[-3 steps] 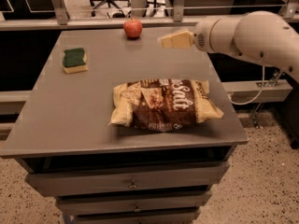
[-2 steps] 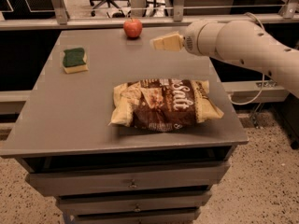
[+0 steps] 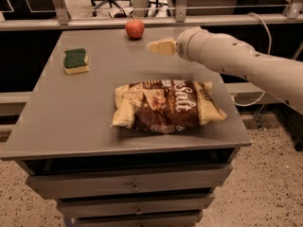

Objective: Move apple near sponge

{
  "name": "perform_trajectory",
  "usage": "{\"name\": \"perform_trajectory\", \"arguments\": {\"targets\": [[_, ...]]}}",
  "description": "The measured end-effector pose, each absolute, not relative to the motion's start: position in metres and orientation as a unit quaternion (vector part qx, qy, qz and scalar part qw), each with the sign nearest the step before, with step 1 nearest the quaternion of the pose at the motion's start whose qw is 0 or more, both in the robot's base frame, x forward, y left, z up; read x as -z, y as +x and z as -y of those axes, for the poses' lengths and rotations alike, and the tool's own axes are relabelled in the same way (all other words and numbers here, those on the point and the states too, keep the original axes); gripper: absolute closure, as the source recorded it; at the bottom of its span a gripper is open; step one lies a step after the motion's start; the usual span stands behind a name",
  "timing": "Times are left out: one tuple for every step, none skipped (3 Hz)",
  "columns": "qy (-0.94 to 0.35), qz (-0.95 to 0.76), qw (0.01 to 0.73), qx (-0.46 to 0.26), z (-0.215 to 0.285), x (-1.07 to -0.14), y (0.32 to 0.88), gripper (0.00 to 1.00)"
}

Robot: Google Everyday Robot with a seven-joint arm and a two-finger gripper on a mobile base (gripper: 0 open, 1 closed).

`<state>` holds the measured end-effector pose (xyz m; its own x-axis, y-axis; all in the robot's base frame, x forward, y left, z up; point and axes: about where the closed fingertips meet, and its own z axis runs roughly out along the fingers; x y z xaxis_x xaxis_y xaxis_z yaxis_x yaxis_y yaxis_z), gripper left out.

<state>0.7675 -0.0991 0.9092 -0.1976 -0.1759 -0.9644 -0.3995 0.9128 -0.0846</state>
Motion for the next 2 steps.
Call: {"name": "perform_trajectory", "arguments": {"targets": [[-0.178, -0.764, 0.612, -0.100, 0.086, -0.911, 0.783, 0.00], [-0.176, -0.768, 0.606, -0.111, 0.053, -0.908, 0.822, 0.00]]}}
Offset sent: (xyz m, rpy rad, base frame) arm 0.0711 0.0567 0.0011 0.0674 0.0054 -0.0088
